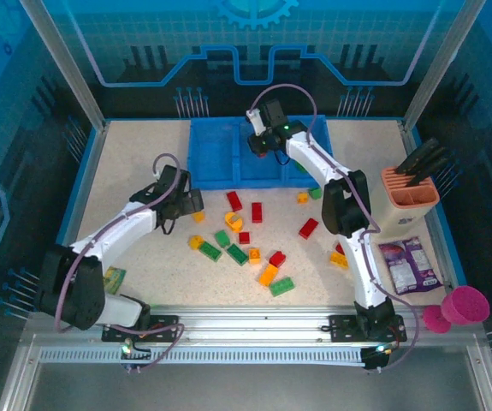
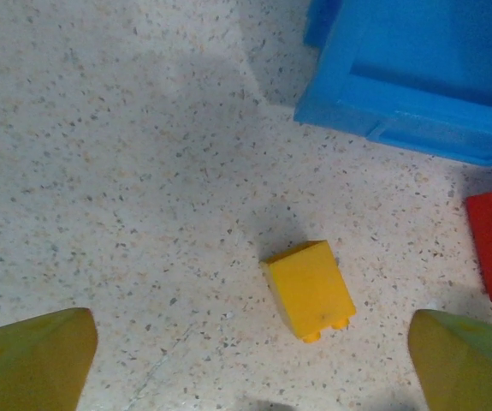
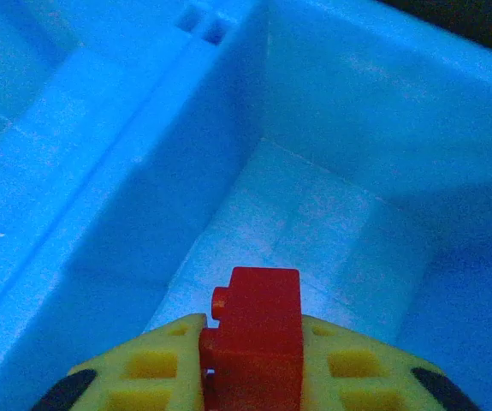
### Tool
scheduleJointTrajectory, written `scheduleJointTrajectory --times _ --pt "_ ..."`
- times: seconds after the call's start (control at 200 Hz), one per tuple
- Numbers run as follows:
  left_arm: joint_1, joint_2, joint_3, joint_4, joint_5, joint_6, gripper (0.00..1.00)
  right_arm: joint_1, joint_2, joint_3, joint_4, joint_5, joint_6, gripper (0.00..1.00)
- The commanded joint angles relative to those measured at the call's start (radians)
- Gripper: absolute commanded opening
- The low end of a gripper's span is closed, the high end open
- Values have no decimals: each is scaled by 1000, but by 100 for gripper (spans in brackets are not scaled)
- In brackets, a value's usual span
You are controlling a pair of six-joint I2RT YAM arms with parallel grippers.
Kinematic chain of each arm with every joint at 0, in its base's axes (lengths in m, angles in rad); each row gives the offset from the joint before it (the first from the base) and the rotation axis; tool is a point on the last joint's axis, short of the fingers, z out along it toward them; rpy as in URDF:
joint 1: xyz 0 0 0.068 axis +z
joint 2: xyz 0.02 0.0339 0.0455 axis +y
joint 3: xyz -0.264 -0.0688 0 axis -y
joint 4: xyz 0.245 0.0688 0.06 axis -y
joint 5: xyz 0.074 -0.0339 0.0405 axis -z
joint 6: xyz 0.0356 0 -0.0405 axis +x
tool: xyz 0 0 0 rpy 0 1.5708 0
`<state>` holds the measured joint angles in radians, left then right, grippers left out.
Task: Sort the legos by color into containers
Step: Place the lego in the container, then pick up the lego from the center of the table.
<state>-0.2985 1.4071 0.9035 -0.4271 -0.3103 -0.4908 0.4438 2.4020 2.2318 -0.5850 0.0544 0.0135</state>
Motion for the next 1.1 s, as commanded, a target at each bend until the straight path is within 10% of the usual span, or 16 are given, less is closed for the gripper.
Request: scheduleJointTrajectory --times 0.0,0.25,1.096 --pt "6 47 -12 33 27 -75 90 -8 -2 18 10 -23 1 34" --pt "5 192 16 68 60 -146 82 -8 -121 -113 98 -63 -16 62" --pt "-13 385 116 121 114 -198 70 -24 -239 -311 188 -99 -21 59"
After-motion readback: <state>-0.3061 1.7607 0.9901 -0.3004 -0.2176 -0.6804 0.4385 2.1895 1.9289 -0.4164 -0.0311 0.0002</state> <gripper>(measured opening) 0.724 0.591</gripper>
